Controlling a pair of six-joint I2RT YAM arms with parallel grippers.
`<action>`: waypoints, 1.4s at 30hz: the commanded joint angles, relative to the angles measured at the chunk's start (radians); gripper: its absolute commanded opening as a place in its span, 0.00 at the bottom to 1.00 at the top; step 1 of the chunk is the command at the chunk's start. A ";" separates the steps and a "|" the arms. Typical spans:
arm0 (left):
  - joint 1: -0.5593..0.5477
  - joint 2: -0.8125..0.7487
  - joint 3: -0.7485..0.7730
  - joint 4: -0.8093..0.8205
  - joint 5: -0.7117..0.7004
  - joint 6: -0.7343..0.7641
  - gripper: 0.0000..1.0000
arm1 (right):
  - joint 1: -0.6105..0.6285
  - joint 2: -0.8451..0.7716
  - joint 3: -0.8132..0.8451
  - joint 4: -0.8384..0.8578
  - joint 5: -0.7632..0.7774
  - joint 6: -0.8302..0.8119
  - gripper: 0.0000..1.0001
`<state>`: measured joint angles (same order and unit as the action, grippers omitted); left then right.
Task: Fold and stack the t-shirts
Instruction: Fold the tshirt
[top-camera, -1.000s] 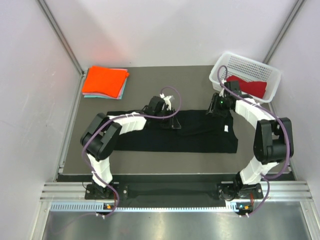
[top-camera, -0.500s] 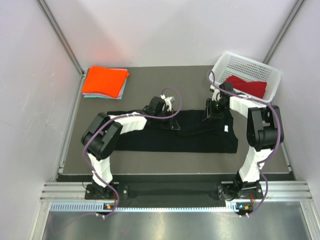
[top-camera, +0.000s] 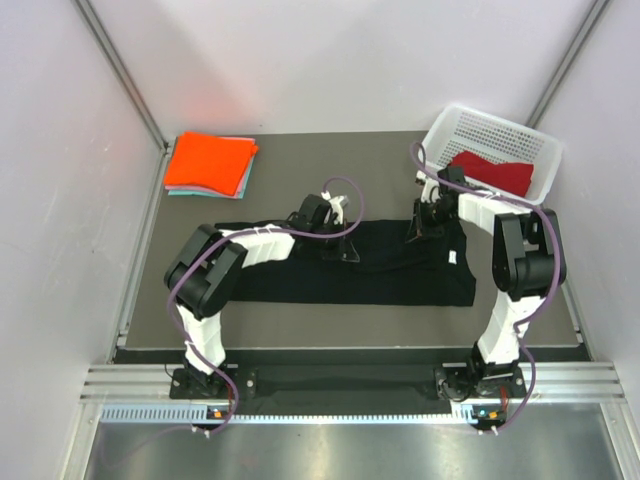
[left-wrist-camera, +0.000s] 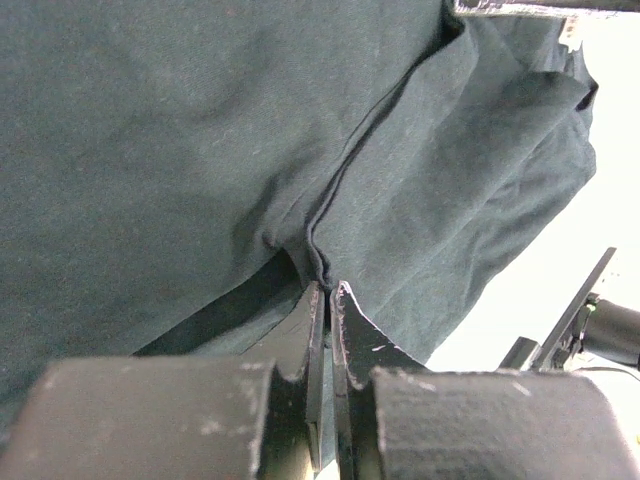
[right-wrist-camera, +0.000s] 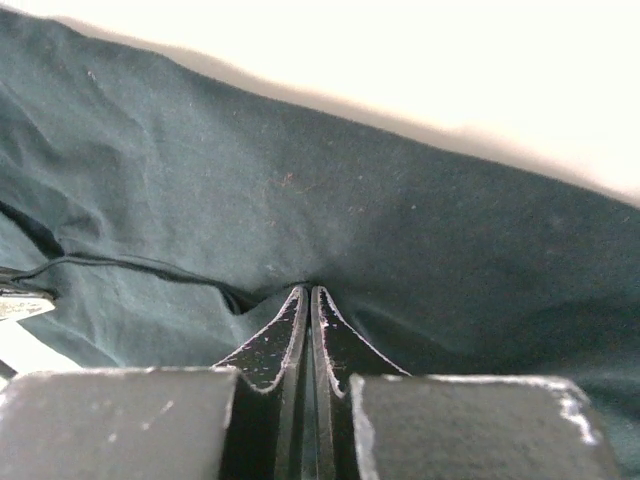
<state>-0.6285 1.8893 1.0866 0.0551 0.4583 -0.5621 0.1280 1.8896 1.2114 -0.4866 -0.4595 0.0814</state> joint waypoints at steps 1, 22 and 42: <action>-0.002 0.004 0.048 0.006 -0.006 0.013 0.00 | -0.001 -0.061 -0.015 0.066 0.027 0.006 0.00; 0.000 0.116 0.225 -0.020 -0.133 0.037 0.00 | -0.010 -0.256 -0.168 0.195 0.215 0.144 0.00; 0.000 0.136 0.260 -0.020 -0.210 0.028 0.09 | -0.014 -0.357 -0.267 0.290 0.361 0.224 0.00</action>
<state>-0.6292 2.0228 1.2999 0.0208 0.2672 -0.5438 0.1211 1.5475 0.9295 -0.2604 -0.1272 0.2928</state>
